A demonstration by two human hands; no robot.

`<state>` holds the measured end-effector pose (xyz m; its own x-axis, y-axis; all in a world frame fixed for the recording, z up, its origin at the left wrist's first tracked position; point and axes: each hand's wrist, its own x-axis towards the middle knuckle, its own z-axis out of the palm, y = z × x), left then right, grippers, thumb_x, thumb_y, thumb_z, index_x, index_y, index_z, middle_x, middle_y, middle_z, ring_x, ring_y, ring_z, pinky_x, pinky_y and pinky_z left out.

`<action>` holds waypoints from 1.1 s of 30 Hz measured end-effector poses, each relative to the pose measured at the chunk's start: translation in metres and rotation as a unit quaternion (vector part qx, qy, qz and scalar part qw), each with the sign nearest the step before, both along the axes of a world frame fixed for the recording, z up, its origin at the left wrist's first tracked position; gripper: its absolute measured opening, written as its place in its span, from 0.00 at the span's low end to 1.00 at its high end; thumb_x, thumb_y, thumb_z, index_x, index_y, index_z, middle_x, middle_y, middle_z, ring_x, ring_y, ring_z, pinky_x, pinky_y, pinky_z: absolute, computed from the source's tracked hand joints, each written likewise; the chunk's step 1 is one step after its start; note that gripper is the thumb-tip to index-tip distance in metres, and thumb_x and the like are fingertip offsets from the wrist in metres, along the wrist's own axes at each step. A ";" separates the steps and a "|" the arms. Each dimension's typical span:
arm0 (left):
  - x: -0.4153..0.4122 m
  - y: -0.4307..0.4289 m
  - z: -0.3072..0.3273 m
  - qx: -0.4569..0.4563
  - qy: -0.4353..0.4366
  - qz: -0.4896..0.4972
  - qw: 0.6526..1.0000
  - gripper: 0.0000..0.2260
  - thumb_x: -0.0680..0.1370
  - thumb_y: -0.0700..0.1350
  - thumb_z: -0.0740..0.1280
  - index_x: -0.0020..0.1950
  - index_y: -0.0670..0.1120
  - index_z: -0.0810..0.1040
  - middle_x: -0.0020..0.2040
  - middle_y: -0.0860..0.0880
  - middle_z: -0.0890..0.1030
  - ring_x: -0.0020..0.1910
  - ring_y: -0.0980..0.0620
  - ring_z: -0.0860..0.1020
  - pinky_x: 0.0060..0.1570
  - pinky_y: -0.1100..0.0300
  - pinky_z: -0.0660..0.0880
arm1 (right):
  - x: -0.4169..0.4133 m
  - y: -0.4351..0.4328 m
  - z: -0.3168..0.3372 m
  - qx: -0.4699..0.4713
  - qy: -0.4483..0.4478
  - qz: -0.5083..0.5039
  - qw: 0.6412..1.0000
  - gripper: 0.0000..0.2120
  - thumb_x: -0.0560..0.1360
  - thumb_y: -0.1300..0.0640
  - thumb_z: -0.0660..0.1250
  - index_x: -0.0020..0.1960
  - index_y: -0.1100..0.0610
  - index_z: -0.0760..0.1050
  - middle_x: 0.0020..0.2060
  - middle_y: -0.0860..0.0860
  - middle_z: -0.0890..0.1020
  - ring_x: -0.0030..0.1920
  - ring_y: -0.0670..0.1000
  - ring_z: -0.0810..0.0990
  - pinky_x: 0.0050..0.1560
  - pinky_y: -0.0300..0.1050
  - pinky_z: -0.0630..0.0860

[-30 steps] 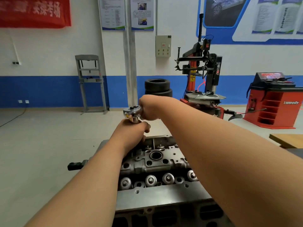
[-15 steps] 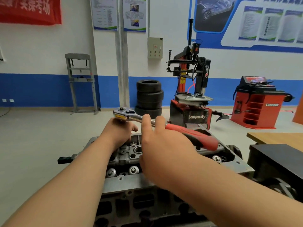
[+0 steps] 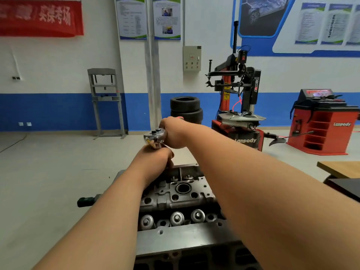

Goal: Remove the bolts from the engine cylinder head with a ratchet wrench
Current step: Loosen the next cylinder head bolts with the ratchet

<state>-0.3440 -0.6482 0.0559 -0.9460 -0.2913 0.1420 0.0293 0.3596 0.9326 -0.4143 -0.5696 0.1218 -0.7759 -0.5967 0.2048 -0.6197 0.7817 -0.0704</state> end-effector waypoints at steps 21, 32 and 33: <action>0.007 0.008 0.001 0.021 0.017 0.013 1.000 0.07 0.65 0.48 0.67 0.34 0.46 0.80 0.29 0.46 0.81 0.44 0.41 0.81 0.55 0.44 0.76 | 0.055 0.081 -0.021 -0.002 0.080 -0.087 0.993 0.27 0.72 0.58 0.66 0.67 0.53 0.57 0.55 0.55 0.65 0.35 0.52 0.67 0.29 0.44 0.63; -0.001 0.005 -0.002 -0.035 0.027 0.023 0.999 0.09 0.74 0.40 0.61 0.38 0.45 0.80 0.20 0.47 0.74 0.41 0.47 0.83 0.53 0.49 0.75 | 0.025 0.042 -0.012 0.016 0.001 -0.057 0.998 0.31 0.72 0.60 0.66 0.70 0.58 0.55 0.66 0.57 0.63 0.54 0.58 0.71 0.45 0.48 0.68; -0.001 0.006 -0.002 -0.032 0.031 0.021 0.999 0.10 0.75 0.39 0.61 0.39 0.45 0.80 0.20 0.47 0.74 0.41 0.48 0.83 0.54 0.50 0.76 | 0.036 0.048 -0.013 0.015 0.022 -0.078 0.997 0.30 0.72 0.60 0.66 0.70 0.59 0.56 0.64 0.57 0.64 0.51 0.57 0.71 0.44 0.48 0.70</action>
<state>-0.3448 -0.6423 0.0540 -0.9218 -0.3199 0.2189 0.0691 0.4199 0.9049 -0.3778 -0.5218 0.1088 -0.8507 -0.4756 0.2239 -0.4920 0.8704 -0.0204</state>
